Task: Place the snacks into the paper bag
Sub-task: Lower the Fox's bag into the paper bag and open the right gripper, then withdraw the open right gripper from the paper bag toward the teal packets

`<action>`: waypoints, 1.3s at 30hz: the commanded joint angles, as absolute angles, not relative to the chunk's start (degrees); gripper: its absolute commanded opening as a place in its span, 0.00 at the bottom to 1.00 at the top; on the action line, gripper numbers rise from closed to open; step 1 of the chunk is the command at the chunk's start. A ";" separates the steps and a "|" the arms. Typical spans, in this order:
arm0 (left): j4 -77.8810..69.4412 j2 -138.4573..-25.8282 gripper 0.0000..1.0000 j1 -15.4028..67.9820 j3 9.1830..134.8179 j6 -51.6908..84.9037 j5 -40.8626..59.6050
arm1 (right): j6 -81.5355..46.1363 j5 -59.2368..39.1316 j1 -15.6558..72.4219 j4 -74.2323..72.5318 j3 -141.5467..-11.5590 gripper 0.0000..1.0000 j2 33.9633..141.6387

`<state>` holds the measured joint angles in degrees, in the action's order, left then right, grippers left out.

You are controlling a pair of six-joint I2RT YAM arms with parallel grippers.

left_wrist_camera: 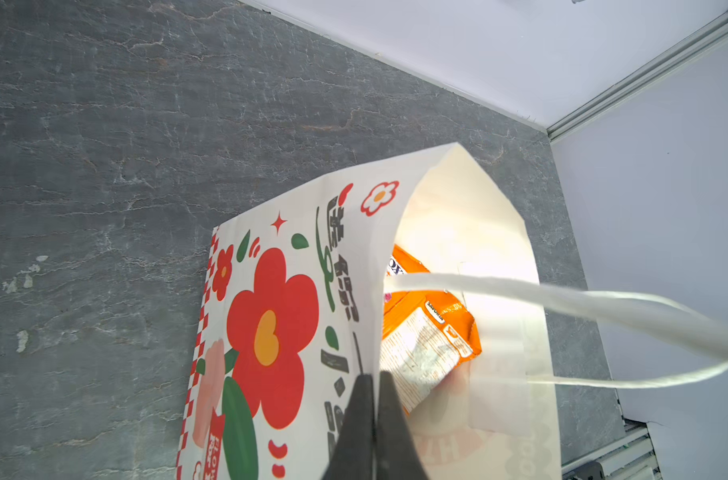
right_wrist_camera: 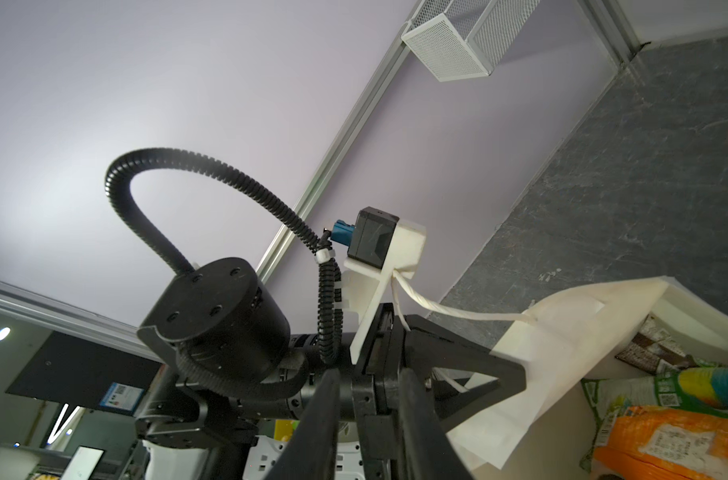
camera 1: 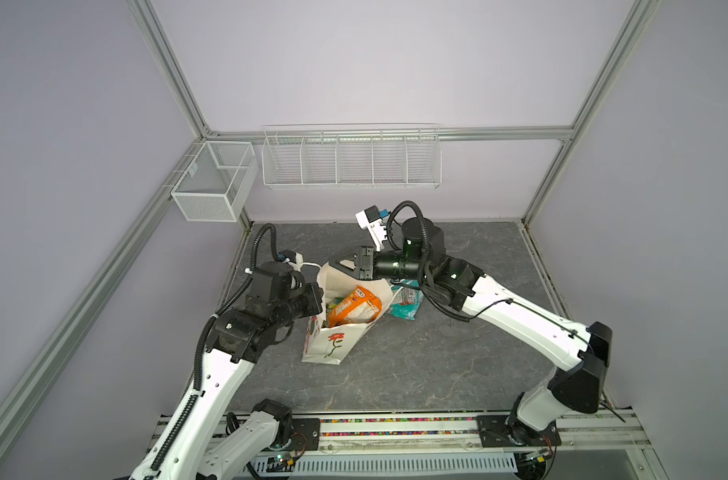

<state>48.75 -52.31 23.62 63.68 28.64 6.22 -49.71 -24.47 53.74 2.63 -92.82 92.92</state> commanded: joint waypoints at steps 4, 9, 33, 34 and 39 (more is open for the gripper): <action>48.08 -51.12 0.00 23.30 63.46 28.22 5.36 | -46.99 -22.77 53.97 5.53 -92.02 0.41 90.22; 47.99 -51.24 0.00 23.31 63.37 28.20 5.28 | -42.96 -17.80 53.97 12.80 -92.16 0.61 87.17; 47.20 -51.71 0.00 23.32 63.05 28.39 5.58 | -42.90 4.13 49.55 29.75 -78.34 0.83 73.19; 47.19 -51.61 0.00 23.29 63.10 28.42 5.62 | -43.04 3.48 49.41 29.42 -78.10 0.83 73.25; 47.28 -51.60 0.00 23.33 63.10 28.52 5.71 | -43.79 -0.95 49.14 26.28 -77.11 0.74 74.98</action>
<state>48.71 -52.12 23.62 63.42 28.64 5.85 -42.65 2.13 49.50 29.61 -77.97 74.28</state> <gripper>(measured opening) 0.047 0.760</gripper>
